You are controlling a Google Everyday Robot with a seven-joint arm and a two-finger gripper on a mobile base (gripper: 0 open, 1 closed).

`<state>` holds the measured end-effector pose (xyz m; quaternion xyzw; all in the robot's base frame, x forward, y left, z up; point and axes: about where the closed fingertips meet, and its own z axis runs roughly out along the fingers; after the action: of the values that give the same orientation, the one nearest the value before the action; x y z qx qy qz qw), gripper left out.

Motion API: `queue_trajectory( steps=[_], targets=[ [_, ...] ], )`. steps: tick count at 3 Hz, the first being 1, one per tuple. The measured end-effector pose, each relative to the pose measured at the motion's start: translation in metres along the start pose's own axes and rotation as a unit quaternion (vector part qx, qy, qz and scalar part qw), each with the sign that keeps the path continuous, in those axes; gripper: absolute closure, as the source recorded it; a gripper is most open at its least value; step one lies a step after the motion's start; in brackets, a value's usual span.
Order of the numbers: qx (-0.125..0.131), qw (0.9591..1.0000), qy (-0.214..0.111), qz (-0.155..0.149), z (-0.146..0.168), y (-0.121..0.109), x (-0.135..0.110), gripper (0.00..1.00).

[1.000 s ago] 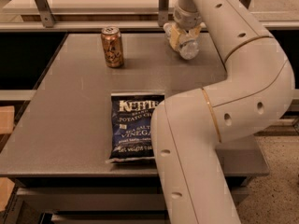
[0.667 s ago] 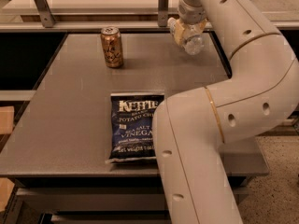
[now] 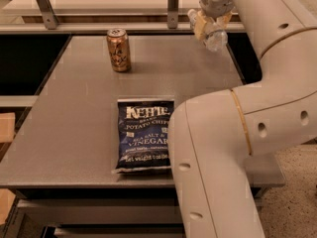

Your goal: Move blue plastic bottle near blue chip bag

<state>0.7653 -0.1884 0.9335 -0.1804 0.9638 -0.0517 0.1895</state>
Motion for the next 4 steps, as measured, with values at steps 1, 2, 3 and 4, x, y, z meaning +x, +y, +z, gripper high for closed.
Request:
queue_trajectory(
  steps=[1, 2, 3, 4],
  targets=[
    [-0.005, 1.0000, -0.004, 0.007, -0.016, -0.005, 0.008, 1.00],
    [-0.017, 0.9997, -0.015, -0.007, -0.032, -0.003, 0.014, 1.00],
    [-0.035, 0.9980, -0.034, -0.039, -0.053, 0.001, 0.023, 1.00],
    [-0.045, 0.9954, -0.046, -0.071, -0.070, 0.011, 0.038, 1.00]
  ],
)
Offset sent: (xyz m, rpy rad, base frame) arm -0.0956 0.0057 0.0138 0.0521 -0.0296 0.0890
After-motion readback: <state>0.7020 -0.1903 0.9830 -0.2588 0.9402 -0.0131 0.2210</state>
